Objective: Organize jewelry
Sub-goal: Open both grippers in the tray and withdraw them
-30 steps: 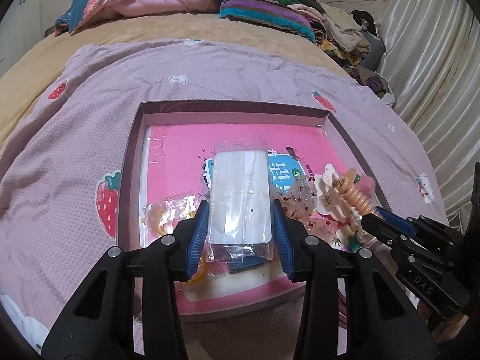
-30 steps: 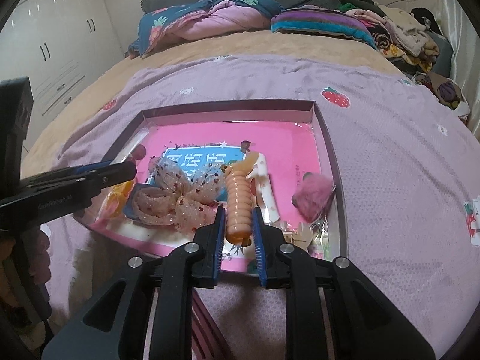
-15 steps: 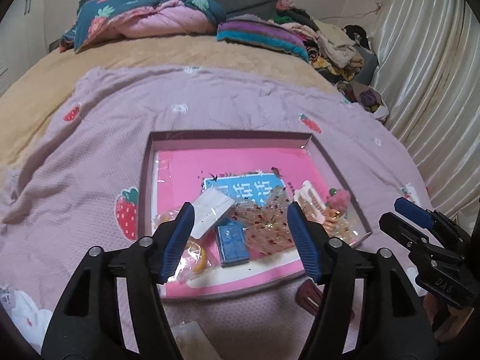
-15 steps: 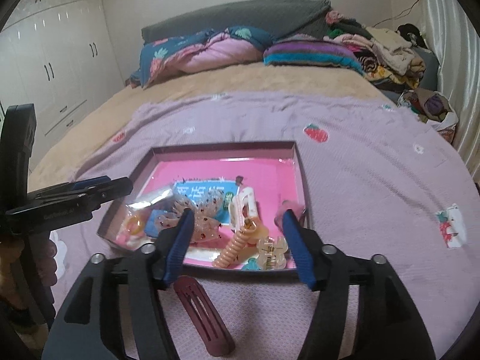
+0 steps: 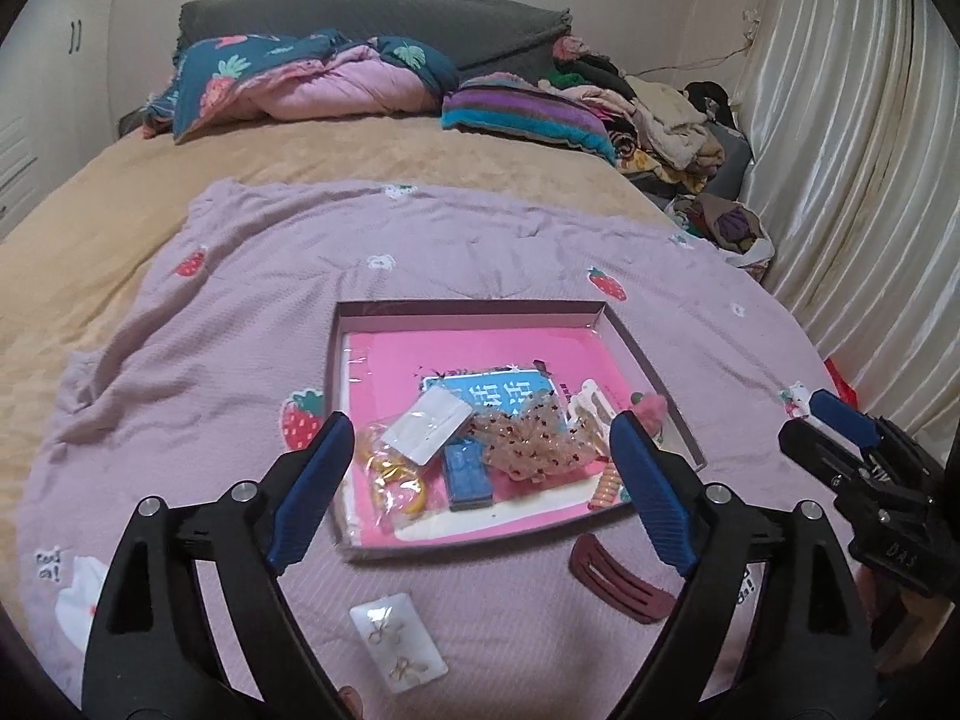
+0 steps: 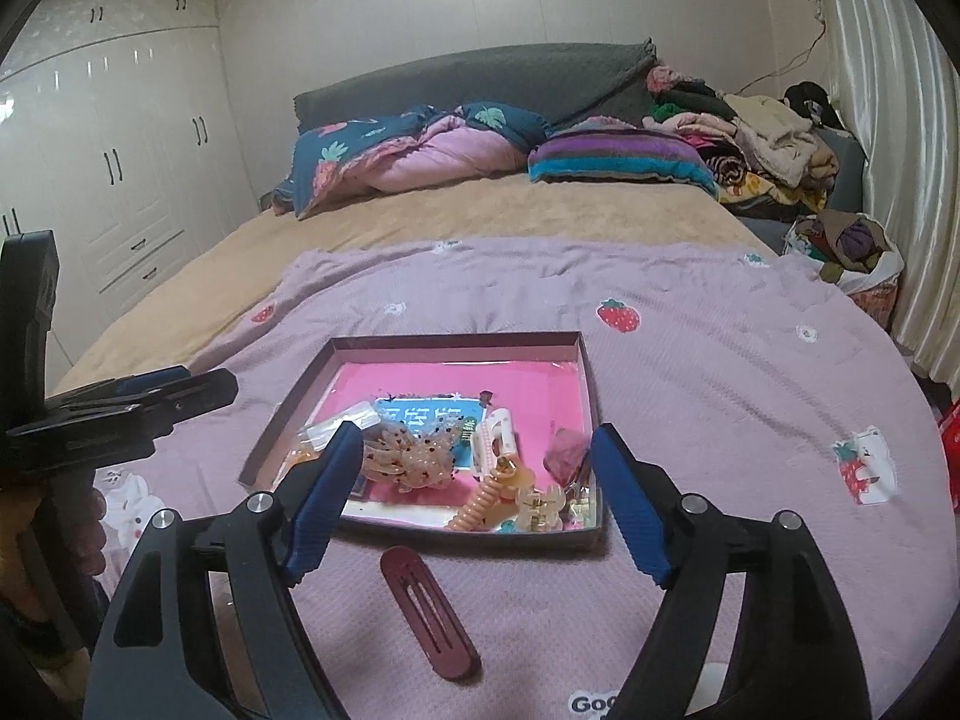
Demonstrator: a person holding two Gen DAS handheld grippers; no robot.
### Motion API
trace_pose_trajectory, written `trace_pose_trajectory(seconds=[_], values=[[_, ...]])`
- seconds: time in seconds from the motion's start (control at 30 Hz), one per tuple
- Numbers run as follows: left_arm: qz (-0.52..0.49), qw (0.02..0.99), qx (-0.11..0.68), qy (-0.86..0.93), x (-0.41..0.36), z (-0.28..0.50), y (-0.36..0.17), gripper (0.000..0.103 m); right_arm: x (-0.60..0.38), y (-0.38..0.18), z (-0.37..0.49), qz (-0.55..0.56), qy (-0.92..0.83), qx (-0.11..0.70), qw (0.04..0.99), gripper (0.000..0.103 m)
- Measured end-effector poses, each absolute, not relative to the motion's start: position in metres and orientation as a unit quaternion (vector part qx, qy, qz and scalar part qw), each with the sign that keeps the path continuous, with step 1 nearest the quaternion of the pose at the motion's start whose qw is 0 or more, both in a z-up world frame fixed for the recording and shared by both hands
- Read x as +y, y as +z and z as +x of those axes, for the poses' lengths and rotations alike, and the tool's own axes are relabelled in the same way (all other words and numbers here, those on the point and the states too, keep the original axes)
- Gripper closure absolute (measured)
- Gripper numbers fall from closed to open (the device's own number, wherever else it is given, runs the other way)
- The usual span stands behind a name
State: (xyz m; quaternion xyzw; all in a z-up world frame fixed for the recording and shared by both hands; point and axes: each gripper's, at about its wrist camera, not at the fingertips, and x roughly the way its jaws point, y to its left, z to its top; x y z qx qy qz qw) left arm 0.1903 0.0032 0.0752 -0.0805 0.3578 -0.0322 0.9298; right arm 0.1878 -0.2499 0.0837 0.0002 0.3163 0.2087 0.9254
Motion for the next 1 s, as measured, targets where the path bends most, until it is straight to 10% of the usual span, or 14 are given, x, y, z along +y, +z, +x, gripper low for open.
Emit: trace_pose_trajectory(seconds=[1.0], values=[[-0.081,0.924,0.374,0.011,0.025,0.129,0.05,0.011,-0.236,0.07,0.142,-0.034,0.233,0.325,0.916,0.019]])
